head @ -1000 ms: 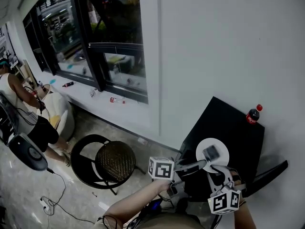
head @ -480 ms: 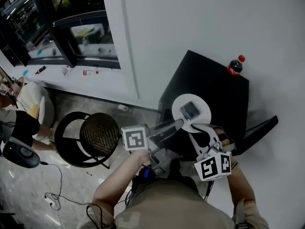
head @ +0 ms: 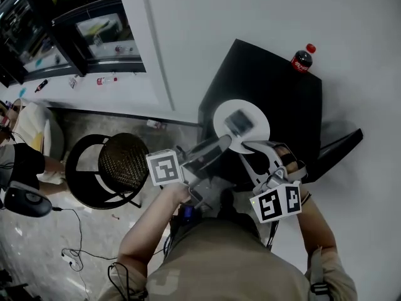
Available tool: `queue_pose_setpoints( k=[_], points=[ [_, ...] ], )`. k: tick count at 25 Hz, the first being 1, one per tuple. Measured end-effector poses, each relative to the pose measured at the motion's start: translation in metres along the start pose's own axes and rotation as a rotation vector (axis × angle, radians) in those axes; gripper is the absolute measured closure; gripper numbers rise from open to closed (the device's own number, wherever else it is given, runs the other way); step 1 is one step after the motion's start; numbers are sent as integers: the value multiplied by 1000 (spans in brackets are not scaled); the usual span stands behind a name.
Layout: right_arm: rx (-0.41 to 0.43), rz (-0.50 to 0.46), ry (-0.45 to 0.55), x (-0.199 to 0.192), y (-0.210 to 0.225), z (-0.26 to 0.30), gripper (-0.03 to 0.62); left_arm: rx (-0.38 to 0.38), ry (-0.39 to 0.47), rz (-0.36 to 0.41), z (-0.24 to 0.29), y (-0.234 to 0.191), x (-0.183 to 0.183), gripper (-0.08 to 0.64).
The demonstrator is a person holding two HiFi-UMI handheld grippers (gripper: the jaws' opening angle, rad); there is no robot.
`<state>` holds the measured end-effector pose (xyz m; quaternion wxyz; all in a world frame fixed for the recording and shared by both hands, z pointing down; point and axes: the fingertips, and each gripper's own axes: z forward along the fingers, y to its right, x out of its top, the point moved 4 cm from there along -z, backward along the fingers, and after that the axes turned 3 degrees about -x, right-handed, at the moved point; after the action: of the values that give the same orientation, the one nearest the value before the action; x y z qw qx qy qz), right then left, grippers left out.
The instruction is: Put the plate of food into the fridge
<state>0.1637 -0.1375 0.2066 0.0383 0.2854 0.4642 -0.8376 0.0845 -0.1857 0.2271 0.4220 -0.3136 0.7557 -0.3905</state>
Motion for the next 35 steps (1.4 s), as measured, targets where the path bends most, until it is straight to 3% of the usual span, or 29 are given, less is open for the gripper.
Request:
queue_pose_setpoints(
  k=[12, 22, 35],
  points=[
    [14, -155, -11, 3, -6, 2, 543, -5, 12, -96, 2, -10, 2, 382],
    [8, -164, -12, 3, -10, 5, 543, -23, 61, -184, 1, -18, 1, 426],
    [-7, -187, -8, 15, -17, 7, 545, -50, 35, -182, -4, -16, 4, 406]
  ],
)
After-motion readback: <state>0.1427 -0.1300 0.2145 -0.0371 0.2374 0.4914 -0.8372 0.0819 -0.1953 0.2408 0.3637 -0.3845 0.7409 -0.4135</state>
